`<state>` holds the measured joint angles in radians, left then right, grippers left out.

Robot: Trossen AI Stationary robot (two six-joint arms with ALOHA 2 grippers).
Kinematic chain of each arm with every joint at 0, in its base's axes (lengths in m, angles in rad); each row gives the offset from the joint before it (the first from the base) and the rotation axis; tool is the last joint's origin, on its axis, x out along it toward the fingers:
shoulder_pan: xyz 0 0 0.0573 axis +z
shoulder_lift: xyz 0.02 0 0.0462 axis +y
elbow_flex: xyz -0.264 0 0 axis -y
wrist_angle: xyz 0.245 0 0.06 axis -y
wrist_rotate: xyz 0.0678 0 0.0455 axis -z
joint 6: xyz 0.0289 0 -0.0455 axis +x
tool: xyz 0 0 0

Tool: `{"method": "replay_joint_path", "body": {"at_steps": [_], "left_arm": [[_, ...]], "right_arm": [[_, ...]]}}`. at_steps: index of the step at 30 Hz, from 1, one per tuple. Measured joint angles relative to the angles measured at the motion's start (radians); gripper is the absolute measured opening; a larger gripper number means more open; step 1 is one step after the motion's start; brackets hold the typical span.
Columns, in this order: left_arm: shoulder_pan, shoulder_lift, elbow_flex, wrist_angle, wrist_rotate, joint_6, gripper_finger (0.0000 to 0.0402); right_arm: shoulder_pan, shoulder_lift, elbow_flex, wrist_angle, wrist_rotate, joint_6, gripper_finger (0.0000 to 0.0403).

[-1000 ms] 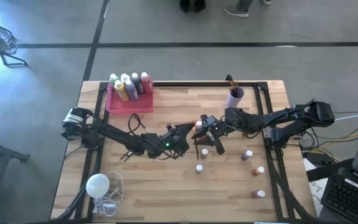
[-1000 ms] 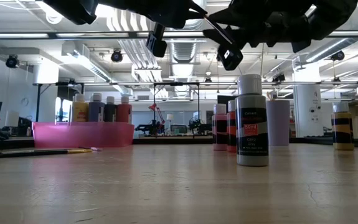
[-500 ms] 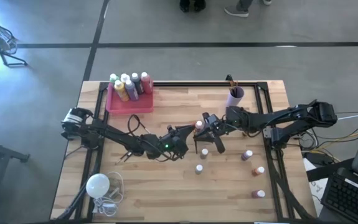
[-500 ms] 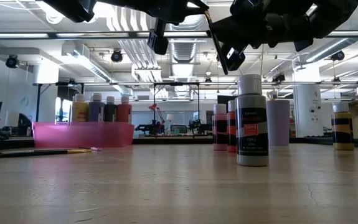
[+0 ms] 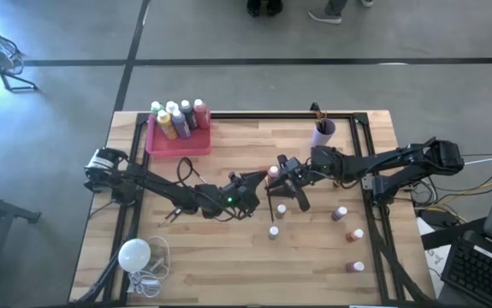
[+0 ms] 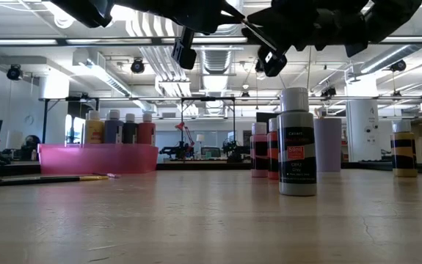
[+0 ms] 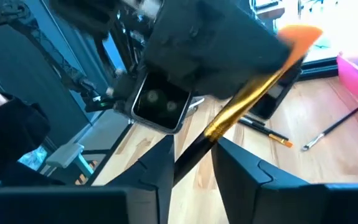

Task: Pick & Place Paint Supplies
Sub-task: Put the gold paint brush into the purple cup

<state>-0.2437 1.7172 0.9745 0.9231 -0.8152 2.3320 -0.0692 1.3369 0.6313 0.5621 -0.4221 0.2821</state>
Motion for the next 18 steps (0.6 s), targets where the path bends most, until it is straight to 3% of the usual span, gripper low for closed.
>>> {"method": "replay_joint_path", "body": {"at_steps": [6,18], "left_arm": [[-0.005,0.0,0.0,0.001,0.003,-0.001,0.0002],[-0.022,-0.001,0.0,0.001,-0.004,0.004,0.0002]], "right_arm": [[-0.003,0.0,0.02,-0.007,0.0,0.002,0.0114],[-0.045,0.0,0.032,-0.014,-0.01,0.013,0.0074]]}}
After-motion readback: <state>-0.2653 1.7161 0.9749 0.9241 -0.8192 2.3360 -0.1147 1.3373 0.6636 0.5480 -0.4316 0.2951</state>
